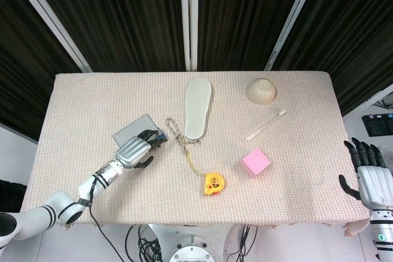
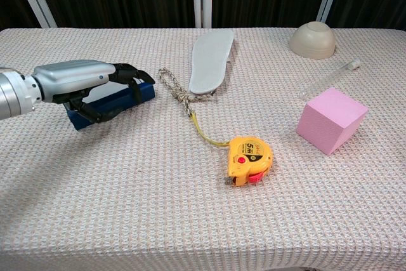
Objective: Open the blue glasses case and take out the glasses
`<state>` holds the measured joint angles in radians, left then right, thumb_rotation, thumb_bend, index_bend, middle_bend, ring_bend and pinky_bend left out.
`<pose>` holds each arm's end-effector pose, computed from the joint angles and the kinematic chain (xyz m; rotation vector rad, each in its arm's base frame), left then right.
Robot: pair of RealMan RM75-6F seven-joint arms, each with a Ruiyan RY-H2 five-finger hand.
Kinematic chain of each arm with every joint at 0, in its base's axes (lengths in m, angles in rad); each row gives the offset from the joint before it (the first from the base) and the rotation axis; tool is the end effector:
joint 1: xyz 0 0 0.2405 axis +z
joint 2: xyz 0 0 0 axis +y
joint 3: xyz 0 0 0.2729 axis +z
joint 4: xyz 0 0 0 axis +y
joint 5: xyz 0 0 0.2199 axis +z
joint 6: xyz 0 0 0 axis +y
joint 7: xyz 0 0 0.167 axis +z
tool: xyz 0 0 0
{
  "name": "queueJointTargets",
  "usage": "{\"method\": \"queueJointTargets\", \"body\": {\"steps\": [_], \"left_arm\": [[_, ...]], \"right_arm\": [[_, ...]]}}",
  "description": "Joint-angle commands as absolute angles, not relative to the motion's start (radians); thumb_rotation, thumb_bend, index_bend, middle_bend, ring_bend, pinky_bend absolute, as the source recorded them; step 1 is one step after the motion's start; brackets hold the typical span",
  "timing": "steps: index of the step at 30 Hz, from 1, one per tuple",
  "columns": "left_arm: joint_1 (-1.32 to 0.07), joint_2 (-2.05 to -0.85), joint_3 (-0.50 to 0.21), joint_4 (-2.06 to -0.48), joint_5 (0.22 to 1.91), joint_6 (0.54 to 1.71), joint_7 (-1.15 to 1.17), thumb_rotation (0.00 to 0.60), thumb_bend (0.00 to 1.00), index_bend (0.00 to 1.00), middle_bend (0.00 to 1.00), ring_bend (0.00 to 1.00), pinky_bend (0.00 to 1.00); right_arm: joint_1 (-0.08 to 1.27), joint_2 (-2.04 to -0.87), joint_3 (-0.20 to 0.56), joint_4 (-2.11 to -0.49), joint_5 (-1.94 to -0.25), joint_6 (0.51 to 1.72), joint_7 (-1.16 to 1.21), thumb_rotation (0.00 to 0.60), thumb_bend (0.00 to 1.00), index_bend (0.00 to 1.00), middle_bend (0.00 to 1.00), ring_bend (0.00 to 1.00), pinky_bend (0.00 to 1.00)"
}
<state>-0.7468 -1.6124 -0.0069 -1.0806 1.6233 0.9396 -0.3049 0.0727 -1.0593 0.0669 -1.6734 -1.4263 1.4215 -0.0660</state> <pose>-0.2040 0.3750 -0.0599 -2.1327 -0.9636 -1.0020 -0.3375 -0.2045 0.1690 1.3652 -0.9288 0.7907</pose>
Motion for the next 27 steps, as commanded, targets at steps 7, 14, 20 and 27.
{"method": "queueJointTargets", "body": {"steps": [7,14,20,27], "left_arm": [[-0.769,-1.663,-0.049,-0.977,1.529,0.872,-0.300,0.600,0.53,0.09,0.26,0.00,0.09],[-0.771,-1.674,-0.092,-0.920,1.456,0.853,-0.268,0.600,0.53,0.09,0.26,0.00,0.09],[-0.756,-1.667,-0.132,-0.904,1.357,0.816,-0.194,0.600,0.53,0.09,0.26,0.00,0.09],[-0.739,-1.649,-0.147,-0.913,1.315,0.820,-0.160,0.600,0.53,0.09,0.26,0.00,0.09]], "right_arm": [[0.074,-1.061,0.068,-1.672,-1.422,1.419,-0.070,0.600,0.33,0.00,0.00,0.00,0.00],[0.075,-1.061,0.069,-1.672,-1.418,1.418,-0.071,0.600,0.33,0.00,0.00,0.00,0.00],[0.077,-1.062,0.067,-1.672,-1.420,1.415,-0.074,0.600,0.33,0.00,0.00,0.00,0.00],[0.076,-1.064,0.065,-1.675,-1.423,1.418,-0.081,0.600,0.33,0.00,0.00,0.00,0.00]]}}
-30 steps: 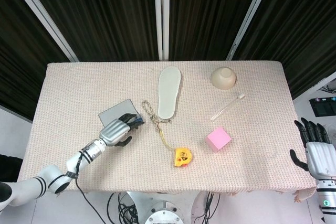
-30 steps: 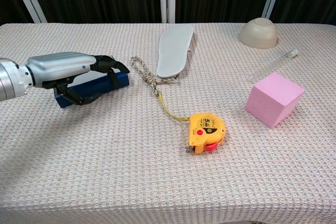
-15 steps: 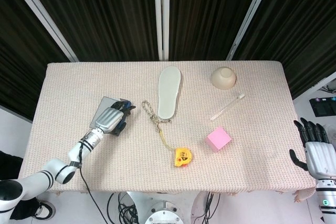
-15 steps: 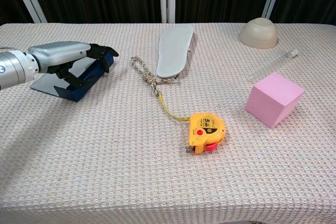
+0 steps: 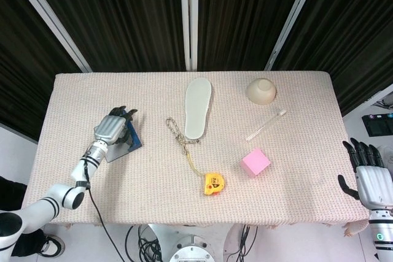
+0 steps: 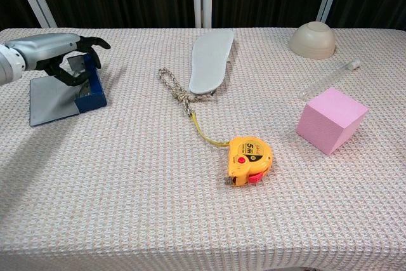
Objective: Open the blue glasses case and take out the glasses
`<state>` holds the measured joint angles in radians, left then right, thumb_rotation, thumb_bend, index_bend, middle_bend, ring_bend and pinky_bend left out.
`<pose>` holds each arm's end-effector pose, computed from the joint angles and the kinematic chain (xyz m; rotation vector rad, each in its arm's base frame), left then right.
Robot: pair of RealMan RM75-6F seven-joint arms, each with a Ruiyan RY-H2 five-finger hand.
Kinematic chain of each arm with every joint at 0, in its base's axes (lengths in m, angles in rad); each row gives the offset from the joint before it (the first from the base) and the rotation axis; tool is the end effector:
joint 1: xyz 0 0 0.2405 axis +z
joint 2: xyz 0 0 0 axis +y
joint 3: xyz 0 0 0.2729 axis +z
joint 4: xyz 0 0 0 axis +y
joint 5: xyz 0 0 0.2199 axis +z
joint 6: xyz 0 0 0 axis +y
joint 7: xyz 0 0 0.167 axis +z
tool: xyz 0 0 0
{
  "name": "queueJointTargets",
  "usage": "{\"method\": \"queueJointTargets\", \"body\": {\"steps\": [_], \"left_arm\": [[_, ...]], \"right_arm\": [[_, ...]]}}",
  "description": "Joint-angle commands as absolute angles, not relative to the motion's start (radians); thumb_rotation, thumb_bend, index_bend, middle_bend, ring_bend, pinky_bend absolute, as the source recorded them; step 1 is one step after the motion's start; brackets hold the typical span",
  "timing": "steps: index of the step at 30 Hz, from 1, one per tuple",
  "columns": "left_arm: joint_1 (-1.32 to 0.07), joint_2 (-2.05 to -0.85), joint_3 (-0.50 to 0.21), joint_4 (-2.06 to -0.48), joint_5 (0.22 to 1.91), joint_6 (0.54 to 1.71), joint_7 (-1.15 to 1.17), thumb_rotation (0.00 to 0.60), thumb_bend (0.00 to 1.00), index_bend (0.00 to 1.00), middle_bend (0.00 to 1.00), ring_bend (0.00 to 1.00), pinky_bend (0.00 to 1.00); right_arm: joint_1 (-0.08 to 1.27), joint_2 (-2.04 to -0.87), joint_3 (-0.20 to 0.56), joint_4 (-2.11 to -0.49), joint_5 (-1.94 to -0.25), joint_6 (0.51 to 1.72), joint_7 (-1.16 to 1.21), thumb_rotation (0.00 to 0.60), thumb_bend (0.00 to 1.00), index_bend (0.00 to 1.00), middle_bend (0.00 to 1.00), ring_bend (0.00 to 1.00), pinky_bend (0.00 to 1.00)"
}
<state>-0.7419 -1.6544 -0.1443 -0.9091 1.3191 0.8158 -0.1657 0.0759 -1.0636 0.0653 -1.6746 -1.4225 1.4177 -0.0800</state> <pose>-0.2525 0.4374 -0.0263 -1.7712 -1.0333 -0.8492 -0.3373 -0.2051 0.1667 1.3706 -0.9264 0.7812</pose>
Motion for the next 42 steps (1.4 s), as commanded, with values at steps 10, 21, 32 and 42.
{"method": "queueJointTargets", "body": {"steps": [10,21,32,42], "left_arm": [[-0.725,-1.584,-0.158,-0.985,1.218,0.761,-0.033,0.600,0.54,0.07,0.32,0.00,0.09],[-0.716,-1.530,-0.159,-1.061,1.144,0.748,0.086,0.600,0.54,0.07,0.41,0.01,0.09],[-0.727,-1.436,-0.148,-1.199,0.976,0.661,0.208,0.600,0.54,0.07,0.46,0.06,0.10],[-0.731,-1.387,-0.145,-1.302,0.925,0.701,0.232,0.600,0.54,0.10,0.35,0.07,0.15]], "right_arm": [[0.077,-1.065,0.064,-1.676,-1.420,1.415,-0.089,0.600,0.33,0.00,0.00,0.00,0.00],[0.078,-1.068,0.062,-1.675,-1.425,1.416,-0.091,0.600,0.33,0.00,0.00,0.00,0.00],[0.079,-1.073,0.061,-1.666,-1.436,1.421,-0.087,0.600,0.33,0.00,0.00,0.00,0.00],[0.081,-1.077,0.060,-1.663,-1.438,1.419,-0.090,0.600,0.33,0.00,0.00,0.00,0.00]]}}
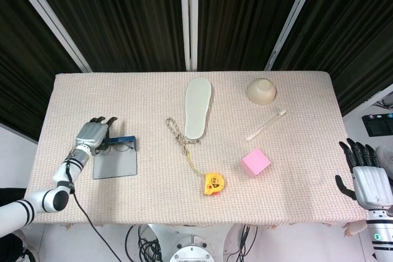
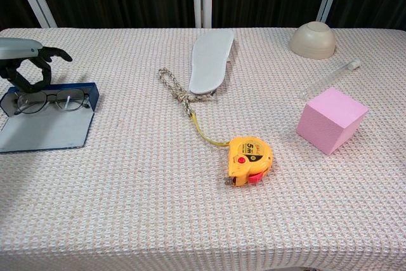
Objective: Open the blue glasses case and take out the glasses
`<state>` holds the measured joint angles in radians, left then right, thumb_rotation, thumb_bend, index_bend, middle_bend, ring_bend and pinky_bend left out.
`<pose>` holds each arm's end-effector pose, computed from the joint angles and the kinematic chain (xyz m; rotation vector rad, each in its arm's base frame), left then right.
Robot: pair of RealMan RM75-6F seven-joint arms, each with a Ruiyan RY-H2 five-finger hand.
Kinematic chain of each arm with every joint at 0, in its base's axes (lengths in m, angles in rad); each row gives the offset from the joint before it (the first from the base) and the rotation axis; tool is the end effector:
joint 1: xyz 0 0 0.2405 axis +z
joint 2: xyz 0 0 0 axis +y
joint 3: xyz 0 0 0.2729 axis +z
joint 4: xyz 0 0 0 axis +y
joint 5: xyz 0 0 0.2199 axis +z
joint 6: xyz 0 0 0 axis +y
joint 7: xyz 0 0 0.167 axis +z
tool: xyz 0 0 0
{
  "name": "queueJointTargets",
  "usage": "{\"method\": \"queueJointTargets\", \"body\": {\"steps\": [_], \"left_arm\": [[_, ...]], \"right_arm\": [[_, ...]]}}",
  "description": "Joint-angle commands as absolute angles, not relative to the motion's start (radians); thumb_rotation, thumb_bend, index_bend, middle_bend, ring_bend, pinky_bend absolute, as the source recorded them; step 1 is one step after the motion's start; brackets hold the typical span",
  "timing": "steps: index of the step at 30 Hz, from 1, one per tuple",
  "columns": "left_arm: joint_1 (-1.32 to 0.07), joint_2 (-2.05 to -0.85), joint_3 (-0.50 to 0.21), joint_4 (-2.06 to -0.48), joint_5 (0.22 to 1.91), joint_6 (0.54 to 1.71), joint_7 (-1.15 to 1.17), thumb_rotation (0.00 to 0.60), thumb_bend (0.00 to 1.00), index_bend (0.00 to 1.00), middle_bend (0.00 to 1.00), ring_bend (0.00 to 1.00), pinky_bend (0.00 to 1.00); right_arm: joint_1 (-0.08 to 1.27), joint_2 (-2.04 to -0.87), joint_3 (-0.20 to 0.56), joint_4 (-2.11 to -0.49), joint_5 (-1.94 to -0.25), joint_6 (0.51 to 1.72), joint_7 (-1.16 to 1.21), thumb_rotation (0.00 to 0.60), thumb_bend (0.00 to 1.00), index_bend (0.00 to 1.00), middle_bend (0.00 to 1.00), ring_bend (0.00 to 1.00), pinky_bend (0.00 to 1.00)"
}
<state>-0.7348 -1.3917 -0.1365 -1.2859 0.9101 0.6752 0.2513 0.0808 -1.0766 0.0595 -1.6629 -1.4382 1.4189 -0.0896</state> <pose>-0.2724 0.4145 0.0185 -1.7545 -1.1309 -0.5445 -0.3359 -0.2058 0.1618 1.3919 -0.9134 0.7824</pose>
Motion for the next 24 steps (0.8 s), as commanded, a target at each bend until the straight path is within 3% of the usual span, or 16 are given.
{"method": "queueJointTargets", "body": {"steps": [1,8,11,16,24], "left_arm": [[-0.728,-1.387,-0.149,-1.305,0.940,0.714,0.219,0.600,0.54,0.11,0.31,0.07,0.15],[-0.718,-1.371,-0.161,-1.335,1.053,0.745,0.120,0.600,0.53,0.15,0.30,0.07,0.16],[-0.725,-1.365,-0.149,-1.340,1.060,0.739,0.141,0.600,0.52,0.21,0.28,0.07,0.17],[-0.751,-1.327,-0.120,-1.400,0.970,0.703,0.247,0.600,0.34,0.23,0.21,0.05,0.15],[-0.784,-1.327,-0.092,-1.425,0.842,0.697,0.335,0.600,0.33,0.28,0.21,0.05,0.15]], "right_arm": [[0.081,-1.077,0.060,-1.663,-1.438,1.419,-0.090,0.600,0.33,0.00,0.00,0.00,0.00],[0.081,-1.078,0.061,-1.662,-1.435,1.418,-0.090,0.600,0.33,0.00,0.00,0.00,0.00],[0.081,-1.076,0.061,-1.662,-1.436,1.420,-0.088,0.600,0.33,0.00,0.00,0.00,0.00],[0.079,-1.074,0.063,-1.662,-1.436,1.424,-0.080,0.600,0.33,0.00,0.00,0.00,0.00],[0.079,-1.073,0.062,-1.662,-1.441,1.426,-0.077,0.600,0.33,0.00,0.00,0.00,0.00]]}}
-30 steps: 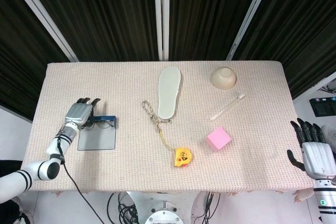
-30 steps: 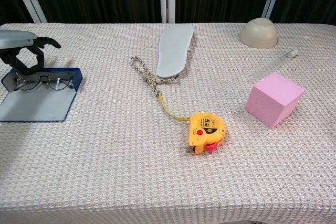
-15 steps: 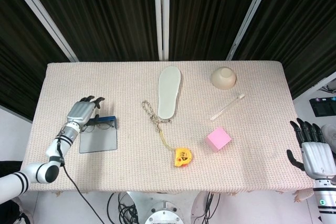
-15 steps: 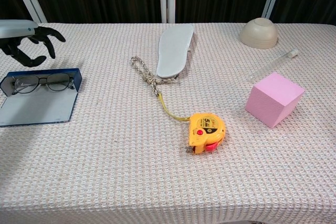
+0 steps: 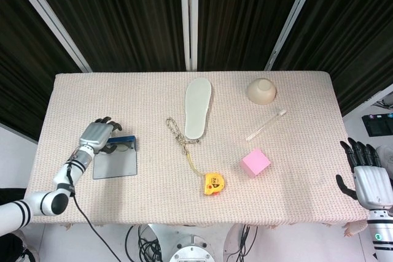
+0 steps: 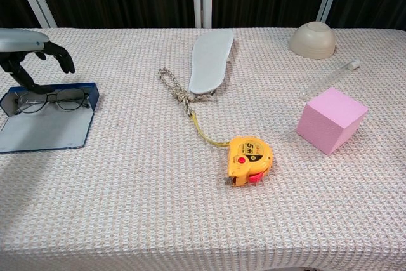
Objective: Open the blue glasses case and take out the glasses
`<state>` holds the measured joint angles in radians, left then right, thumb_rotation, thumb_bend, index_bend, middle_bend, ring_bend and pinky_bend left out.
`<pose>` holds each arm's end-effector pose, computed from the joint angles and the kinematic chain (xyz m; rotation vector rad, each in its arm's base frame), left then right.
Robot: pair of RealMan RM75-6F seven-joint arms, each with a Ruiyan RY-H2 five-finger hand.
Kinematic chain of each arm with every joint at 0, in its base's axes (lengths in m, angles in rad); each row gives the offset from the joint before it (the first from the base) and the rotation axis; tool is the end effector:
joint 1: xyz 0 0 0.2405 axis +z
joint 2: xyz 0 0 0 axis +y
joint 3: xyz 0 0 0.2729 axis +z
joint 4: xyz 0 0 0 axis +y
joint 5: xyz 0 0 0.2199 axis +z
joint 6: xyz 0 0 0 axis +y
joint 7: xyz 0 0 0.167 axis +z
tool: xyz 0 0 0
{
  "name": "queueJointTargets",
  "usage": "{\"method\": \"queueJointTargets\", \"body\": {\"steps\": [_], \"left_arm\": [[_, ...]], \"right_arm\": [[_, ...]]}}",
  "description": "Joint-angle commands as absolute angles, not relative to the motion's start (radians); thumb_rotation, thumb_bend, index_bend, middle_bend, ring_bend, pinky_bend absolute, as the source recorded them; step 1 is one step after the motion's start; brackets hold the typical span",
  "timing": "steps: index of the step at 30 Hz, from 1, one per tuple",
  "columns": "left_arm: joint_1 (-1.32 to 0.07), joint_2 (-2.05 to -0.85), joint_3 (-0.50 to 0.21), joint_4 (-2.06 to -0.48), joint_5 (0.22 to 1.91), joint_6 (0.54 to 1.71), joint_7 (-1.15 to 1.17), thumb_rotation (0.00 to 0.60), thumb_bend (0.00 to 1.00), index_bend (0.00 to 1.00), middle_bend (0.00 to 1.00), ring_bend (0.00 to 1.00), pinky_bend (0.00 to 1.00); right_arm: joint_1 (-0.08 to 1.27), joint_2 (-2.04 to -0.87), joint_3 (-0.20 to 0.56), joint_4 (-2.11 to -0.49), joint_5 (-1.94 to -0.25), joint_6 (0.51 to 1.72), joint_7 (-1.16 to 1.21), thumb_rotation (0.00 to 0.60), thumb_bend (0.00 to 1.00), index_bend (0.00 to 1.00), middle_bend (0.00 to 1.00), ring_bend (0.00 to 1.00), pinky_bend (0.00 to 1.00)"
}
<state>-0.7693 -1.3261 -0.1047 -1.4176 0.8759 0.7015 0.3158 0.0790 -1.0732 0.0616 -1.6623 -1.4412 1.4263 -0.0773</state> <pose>-0.2493 0.4045 0.0232 -1.8251 -1.0956 -0.5358 -0.3356 -0.2058 0.1644 1.3845 -0.9123 0.7947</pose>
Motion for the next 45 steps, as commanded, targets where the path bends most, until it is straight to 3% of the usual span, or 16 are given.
{"method": "queueJointTargets", "body": {"steps": [1,45], "left_arm": [[-0.787,-1.332,-0.092,-1.422,0.831,0.703,0.339,0.600,0.33,0.28,0.21,0.05,0.15],[-0.843,-1.400,-0.071,-1.314,0.700,0.677,0.318,0.600,0.37,0.43,0.23,0.04,0.15]], "right_arm": [[0.079,-1.074,0.062,-1.661,-1.440,1.425,-0.078,0.600,0.33,0.00,0.00,0.00,0.00],[0.082,-1.075,0.066,-1.654,-1.432,1.422,-0.073,0.600,0.33,0.00,0.00,0.00,0.00]]}}
